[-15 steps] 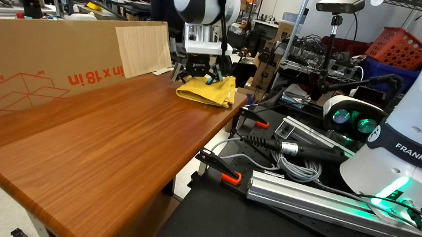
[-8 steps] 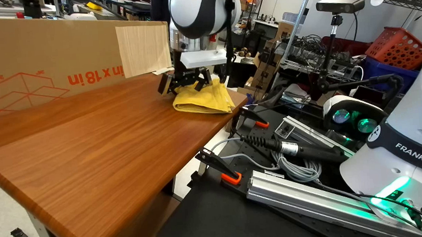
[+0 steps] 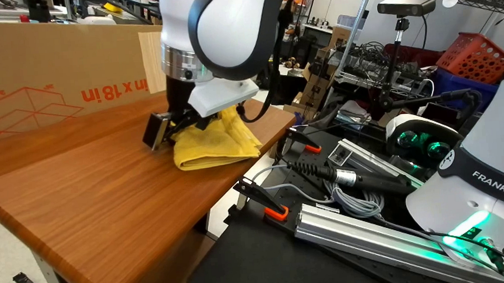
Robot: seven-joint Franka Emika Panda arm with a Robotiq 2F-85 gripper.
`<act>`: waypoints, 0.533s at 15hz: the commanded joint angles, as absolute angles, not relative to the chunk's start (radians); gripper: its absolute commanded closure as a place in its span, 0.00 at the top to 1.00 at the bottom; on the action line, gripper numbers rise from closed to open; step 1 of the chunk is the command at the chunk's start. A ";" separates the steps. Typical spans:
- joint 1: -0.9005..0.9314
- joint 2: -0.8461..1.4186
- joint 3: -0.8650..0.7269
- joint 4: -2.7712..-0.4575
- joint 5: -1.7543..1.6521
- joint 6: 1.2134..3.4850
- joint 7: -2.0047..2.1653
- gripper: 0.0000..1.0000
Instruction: Use the yellow towel to wipe the table
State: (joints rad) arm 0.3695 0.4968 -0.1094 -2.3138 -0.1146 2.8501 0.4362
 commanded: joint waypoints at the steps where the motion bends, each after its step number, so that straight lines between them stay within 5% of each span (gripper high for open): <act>1: 0.473 0.510 -0.054 -2.315 -0.086 2.884 0.522 1.00; 8: 0.571 0.542 -0.023 -2.216 -0.064 2.861 0.650 1.00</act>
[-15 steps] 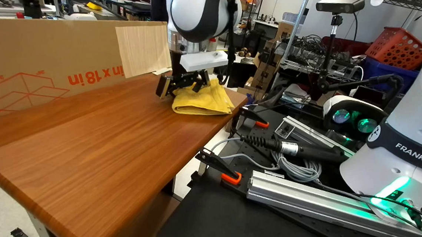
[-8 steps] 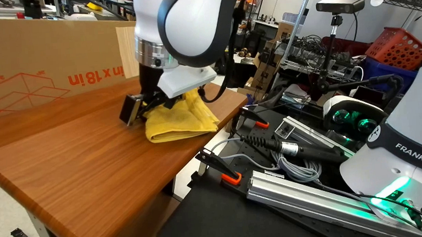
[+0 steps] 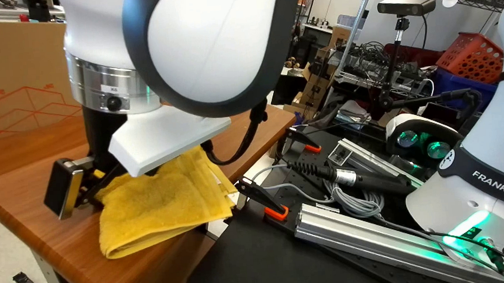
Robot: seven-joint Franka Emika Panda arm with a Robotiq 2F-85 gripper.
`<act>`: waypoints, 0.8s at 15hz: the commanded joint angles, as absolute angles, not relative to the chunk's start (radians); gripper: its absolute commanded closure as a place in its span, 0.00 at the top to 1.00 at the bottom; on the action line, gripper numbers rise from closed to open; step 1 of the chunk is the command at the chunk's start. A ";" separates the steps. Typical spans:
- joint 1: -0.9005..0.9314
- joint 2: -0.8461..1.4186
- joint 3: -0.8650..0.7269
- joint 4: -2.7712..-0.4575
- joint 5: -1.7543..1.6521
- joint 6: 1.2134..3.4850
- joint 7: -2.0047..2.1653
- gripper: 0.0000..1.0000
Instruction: Use the yellow towel to wipe the table
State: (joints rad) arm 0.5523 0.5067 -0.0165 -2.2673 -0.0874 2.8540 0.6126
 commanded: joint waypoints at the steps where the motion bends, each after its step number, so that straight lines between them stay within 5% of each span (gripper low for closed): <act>1: 0.570 0.540 -0.025 -2.210 -0.064 2.865 0.659 1.00; 12: 0.228 0.494 0.149 -2.308 0.128 2.939 0.337 1.00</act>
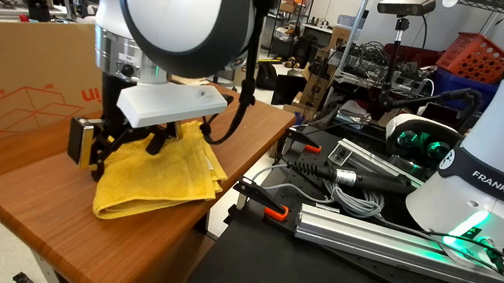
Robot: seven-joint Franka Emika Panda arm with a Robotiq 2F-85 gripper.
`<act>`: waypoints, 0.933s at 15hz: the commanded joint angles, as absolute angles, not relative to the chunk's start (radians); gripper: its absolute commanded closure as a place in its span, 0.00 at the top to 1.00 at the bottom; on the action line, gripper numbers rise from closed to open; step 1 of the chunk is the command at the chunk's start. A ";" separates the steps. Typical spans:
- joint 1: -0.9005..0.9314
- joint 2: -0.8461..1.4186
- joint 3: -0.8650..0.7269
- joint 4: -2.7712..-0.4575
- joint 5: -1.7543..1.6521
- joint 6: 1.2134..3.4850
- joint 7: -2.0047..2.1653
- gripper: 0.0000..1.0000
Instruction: Use the yellow towel to wipe the table
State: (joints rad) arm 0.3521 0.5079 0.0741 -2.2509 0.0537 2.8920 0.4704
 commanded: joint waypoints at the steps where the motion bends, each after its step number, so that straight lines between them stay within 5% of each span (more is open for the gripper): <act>1: 0.184 0.496 0.171 -2.312 0.154 2.960 0.293 1.00; 7: -0.158 0.509 0.353 -2.261 0.373 3.006 0.122 1.00; 14: -0.210 0.573 0.226 -2.167 0.406 2.995 0.151 1.00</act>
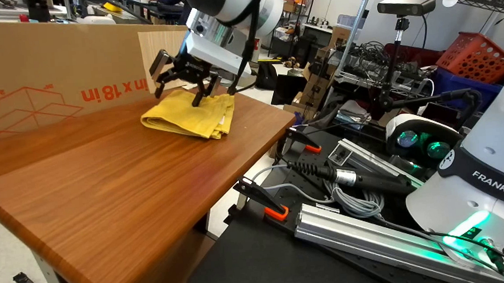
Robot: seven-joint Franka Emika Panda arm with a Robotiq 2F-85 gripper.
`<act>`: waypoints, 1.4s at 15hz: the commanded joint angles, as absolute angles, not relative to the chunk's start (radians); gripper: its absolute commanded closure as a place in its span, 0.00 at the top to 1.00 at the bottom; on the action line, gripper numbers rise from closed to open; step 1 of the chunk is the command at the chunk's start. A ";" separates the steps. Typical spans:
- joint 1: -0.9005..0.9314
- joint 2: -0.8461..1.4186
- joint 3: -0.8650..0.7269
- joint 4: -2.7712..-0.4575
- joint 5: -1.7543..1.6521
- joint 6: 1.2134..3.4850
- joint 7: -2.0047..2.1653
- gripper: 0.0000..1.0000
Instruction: Use the yellow towel to wipe the table
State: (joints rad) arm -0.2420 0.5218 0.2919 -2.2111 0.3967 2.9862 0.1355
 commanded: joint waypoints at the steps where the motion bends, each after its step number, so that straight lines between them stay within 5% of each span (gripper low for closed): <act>1: -0.196 0.585 0.197 -2.159 0.398 2.994 0.165 1.00; 13: -0.127 0.612 -0.014 -2.167 0.343 2.907 0.235 1.00; 21: 0.097 0.553 -0.121 -2.346 0.117 2.959 0.249 1.00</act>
State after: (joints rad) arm -0.0147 0.5315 -0.0710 -2.2751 0.1926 2.9410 0.2257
